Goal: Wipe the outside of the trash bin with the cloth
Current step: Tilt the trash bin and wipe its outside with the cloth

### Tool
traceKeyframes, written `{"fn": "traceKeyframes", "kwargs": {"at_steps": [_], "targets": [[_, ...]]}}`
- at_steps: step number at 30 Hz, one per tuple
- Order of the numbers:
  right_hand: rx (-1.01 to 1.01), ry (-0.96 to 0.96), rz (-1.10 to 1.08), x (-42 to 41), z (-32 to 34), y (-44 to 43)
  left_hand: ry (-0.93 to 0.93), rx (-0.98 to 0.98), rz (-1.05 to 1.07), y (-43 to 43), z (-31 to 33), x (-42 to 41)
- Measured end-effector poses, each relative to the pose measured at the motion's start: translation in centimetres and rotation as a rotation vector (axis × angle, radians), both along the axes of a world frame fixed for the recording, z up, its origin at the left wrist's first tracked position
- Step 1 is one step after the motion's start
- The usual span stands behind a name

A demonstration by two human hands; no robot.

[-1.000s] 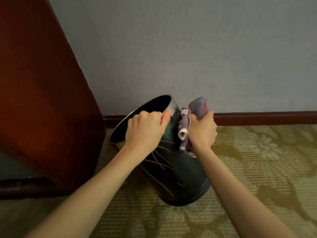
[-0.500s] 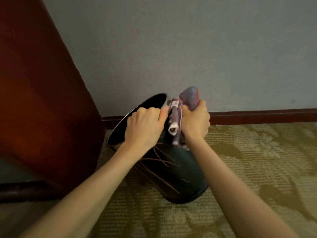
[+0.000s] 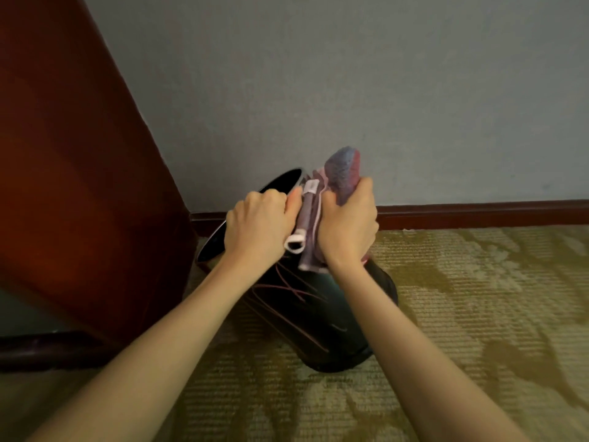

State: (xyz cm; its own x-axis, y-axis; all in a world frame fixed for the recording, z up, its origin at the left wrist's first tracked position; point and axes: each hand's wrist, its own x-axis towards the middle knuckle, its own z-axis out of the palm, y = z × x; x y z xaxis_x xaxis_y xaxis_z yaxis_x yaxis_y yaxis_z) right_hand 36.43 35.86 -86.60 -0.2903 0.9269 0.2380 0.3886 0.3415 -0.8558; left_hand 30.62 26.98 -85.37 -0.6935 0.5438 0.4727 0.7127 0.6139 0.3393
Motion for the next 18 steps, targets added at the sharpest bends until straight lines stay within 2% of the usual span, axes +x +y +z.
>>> {"fn": "traceKeyframes", "kwargs": {"at_steps": [8,13,18], "targets": [[0.048,-0.027,0.072,0.4,-1.2,1.3,-0.064,-0.003,0.061,1.0,-0.1,-2.1],[-0.012,-0.174,0.030,2.9,-4.9,3.1,-0.123,0.035,0.094,-1.3,-0.5,-3.5],[0.015,-0.340,0.032,4.8,-7.1,4.6,-0.150,0.077,0.138,-3.0,-0.9,-4.2]]}}
